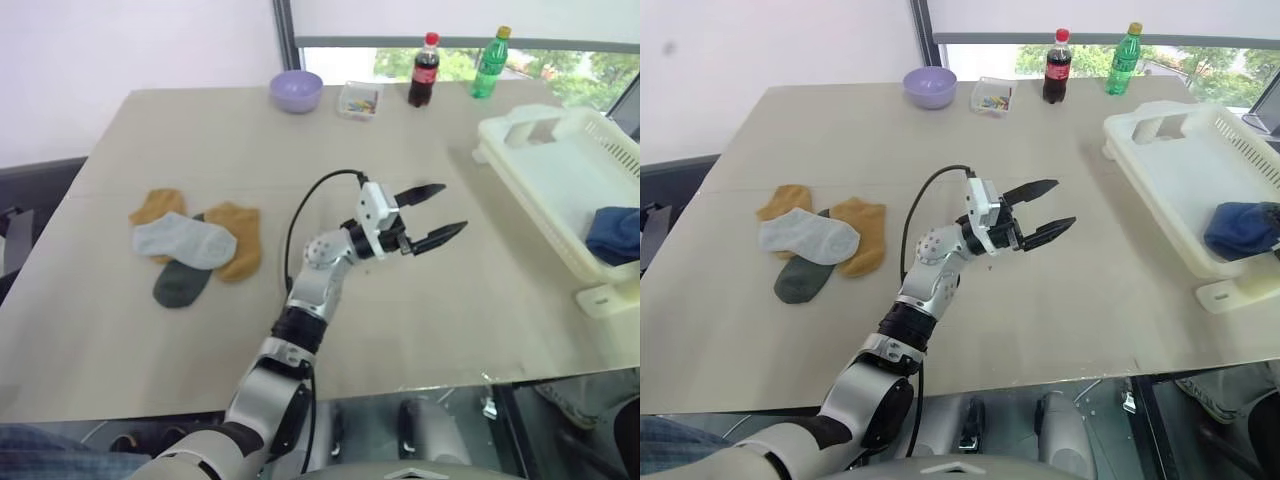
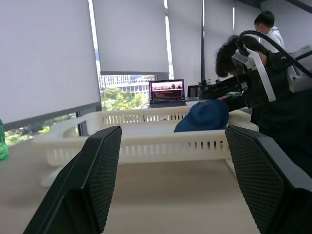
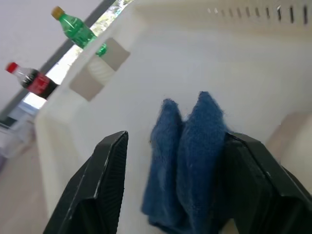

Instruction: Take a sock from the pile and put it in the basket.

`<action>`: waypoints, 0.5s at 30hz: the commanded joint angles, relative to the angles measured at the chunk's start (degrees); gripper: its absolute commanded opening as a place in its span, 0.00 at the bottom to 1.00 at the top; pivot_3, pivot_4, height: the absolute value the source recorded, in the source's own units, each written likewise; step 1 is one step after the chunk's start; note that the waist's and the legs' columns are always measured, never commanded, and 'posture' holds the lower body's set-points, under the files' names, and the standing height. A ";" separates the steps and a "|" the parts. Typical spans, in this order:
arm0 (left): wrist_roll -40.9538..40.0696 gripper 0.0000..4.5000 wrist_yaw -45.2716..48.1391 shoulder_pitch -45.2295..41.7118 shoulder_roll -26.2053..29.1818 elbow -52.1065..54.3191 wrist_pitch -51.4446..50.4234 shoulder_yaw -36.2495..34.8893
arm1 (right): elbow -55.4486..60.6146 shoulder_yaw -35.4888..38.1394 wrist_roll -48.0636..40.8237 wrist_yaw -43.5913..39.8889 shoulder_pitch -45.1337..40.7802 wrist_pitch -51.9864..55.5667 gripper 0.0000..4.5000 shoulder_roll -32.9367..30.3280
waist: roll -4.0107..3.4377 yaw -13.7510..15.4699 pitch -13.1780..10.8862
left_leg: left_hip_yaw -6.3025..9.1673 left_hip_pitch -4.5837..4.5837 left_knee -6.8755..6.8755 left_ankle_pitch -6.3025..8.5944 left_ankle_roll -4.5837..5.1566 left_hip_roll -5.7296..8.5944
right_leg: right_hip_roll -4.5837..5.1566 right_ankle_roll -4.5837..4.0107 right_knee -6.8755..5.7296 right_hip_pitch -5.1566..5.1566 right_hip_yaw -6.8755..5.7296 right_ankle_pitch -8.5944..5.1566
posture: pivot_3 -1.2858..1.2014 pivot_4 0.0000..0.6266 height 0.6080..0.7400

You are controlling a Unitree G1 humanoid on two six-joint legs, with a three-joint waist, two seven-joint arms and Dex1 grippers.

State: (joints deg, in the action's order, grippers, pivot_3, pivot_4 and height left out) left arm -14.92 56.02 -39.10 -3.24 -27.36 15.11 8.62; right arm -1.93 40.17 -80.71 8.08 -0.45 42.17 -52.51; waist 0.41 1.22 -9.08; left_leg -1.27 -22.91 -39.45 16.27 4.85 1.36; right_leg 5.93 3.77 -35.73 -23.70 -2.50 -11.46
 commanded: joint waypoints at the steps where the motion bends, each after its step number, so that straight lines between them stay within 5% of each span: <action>1: -0.48 0.81 -0.08 -0.04 -0.03 2.40 0.00 0.34 | 4.83 1.73 12.57 -6.37 2.73 -3.71 0.61 -3.20 | 0.00 0.00 0.00 | -0.01 -0.01 0.00 0.01 0.01 0.00 | 0.00 0.00 0.03 0.00 0.00 0.00 | 0.52 0.24 0.97; 7: -0.76 0.81 -0.29 1.27 2.54 4.29 -2.30 -0.38 | 13.28 3.23 20.14 -18.47 3.02 -7.87 0.61 -2.77 | 0.01 -0.33 -0.01 | -0.06 0.03 0.00 0.02 0.04 0.00 | -0.02 0.07 0.05 -0.01 0.07 0.03 | 0.52 0.24 0.97; 15: -1.82 0.81 -6.18 10.30 11.12 16.27 -15.57 -3.32 | 33.34 -5.45 19.85 -36.86 9.38 -14.75 0.61 11.97 | 0.00 -0.23 -0.01 | 0.08 0.07 0.01 0.02 0.02 -0.32 | -0.29 0.05 0.03 -0.02 0.05 0.03 | 0.52 0.24 0.97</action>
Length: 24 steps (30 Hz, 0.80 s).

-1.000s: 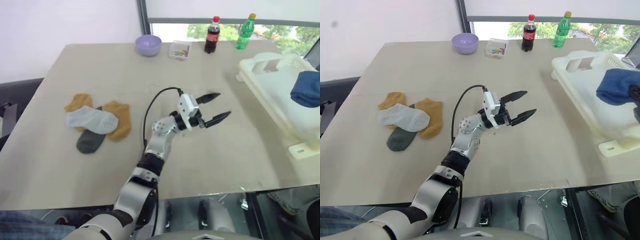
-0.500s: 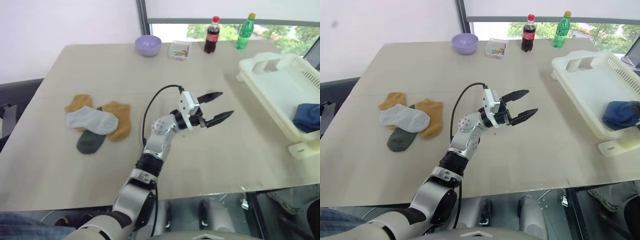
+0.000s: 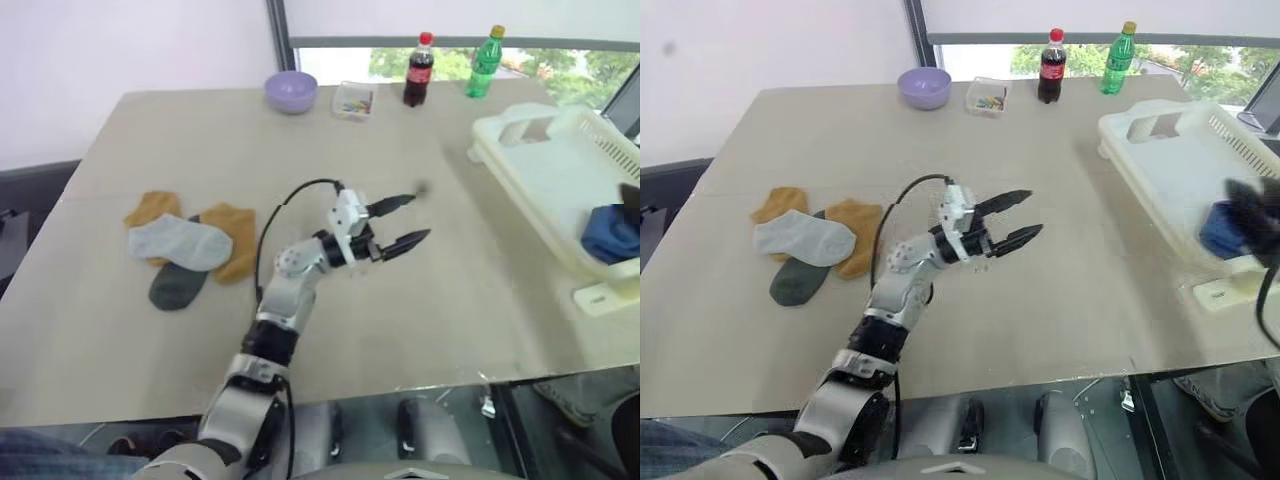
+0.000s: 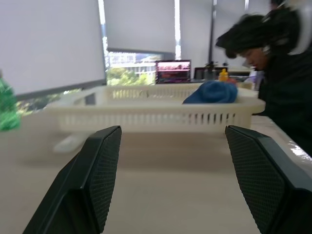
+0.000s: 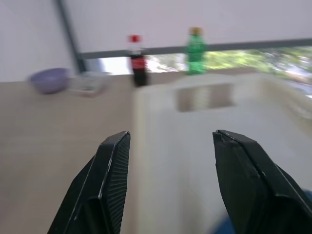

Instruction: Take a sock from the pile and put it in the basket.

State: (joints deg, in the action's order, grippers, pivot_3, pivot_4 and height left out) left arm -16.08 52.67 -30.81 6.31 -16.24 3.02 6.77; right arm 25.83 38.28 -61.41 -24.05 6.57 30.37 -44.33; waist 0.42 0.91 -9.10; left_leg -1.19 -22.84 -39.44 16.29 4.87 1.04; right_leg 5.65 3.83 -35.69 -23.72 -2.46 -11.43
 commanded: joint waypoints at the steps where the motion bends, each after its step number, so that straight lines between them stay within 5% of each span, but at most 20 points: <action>1: -0.02 0.81 -4.10 3.47 2.65 6.63 -4.13 -1.90 | 7.38 -6.58 2.34 -7.15 4.46 -3.90 0.61 5.62 | -0.01 0.12 0.01 | 0.00 0.00 0.00 0.00 0.00 0.03 | 0.06 0.00 -0.02 0.00 0.00 0.00 | 0.52 0.24 0.97; 10: 1.04 0.81 -6.99 21.68 12.68 18.71 -6.77 -4.07 | 3.19 -20.29 22.32 -25.74 19.94 -18.41 0.61 10.79 | -0.09 -0.05 0.02 | -0.06 0.06 0.00 0.02 -0.03 0.24 | 0.35 -0.01 0.03 -0.01 0.14 -0.01 | 0.52 0.24 0.97; 24: 0.81 0.81 -8.85 40.05 21.33 26.43 -5.43 -9.97 | -13.25 -14.70 26.38 -34.57 20.15 -33.54 0.61 13.09 | -0.36 -0.12 0.15 | -0.05 0.24 0.10 0.01 -0.32 -0.10 | 0.51 -0.25 -0.03 -0.03 0.20 -0.15 | 0.52 0.24 0.97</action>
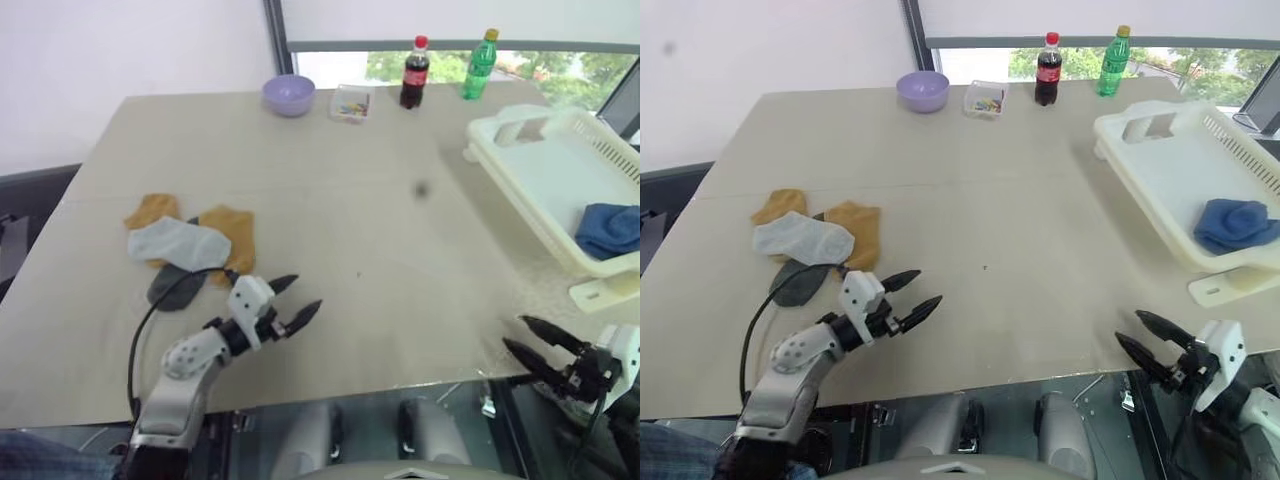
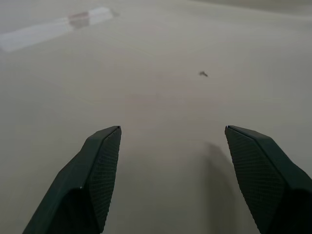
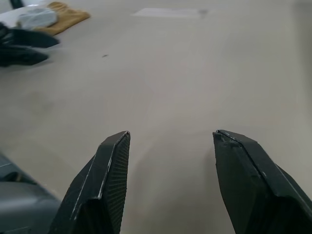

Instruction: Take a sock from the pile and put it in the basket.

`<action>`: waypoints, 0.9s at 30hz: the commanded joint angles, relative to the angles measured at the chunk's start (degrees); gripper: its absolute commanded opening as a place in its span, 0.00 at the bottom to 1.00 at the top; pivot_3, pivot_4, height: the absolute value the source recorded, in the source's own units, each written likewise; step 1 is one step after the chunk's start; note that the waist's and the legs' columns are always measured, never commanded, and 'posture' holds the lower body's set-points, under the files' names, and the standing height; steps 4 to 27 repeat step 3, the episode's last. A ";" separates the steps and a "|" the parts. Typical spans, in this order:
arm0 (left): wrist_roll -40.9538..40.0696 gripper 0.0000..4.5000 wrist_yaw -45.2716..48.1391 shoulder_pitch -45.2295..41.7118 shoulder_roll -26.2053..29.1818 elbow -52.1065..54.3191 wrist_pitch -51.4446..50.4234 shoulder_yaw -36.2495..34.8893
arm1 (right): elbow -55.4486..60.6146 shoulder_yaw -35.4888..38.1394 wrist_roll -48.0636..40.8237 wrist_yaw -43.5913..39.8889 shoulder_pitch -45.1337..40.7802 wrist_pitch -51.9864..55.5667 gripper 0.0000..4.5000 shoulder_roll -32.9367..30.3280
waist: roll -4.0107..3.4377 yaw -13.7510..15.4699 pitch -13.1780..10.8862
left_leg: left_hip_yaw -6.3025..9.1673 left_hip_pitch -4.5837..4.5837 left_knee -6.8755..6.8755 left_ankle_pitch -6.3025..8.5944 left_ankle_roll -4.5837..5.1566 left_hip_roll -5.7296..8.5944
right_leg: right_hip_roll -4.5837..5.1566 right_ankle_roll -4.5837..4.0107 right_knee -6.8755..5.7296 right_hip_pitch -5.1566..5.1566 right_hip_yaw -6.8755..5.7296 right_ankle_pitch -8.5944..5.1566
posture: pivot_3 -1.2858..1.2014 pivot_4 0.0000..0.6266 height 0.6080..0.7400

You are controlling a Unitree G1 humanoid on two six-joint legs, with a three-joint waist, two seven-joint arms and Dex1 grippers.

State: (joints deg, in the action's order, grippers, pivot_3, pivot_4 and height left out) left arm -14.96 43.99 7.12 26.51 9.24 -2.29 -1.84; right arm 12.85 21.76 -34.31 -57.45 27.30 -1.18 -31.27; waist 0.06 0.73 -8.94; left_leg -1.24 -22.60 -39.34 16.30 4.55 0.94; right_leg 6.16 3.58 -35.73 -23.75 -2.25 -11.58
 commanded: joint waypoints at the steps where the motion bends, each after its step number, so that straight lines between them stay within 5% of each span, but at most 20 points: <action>1: -0.27 0.81 -0.21 2.51 1.31 1.10 0.10 -1.47 | -0.67 1.80 -0.56 -1.37 -0.74 -2.16 0.61 -0.01 | -0.03 0.10 0.01 | 0.00 0.00 0.01 0.00 0.00 0.00 | 0.00 0.00 0.00 -0.01 -0.01 0.00 | 0.52 0.24 0.97; 27: -0.38 0.81 -0.25 2.68 1.30 1.04 0.42 -1.33 | -0.81 1.55 -0.43 -1.28 -1.29 -2.11 0.61 0.05 | -0.05 0.12 0.01 | 0.00 0.00 0.00 0.01 -0.01 0.00 | 0.03 -0.01 0.00 -0.02 -0.01 0.00 | 0.52 0.24 0.97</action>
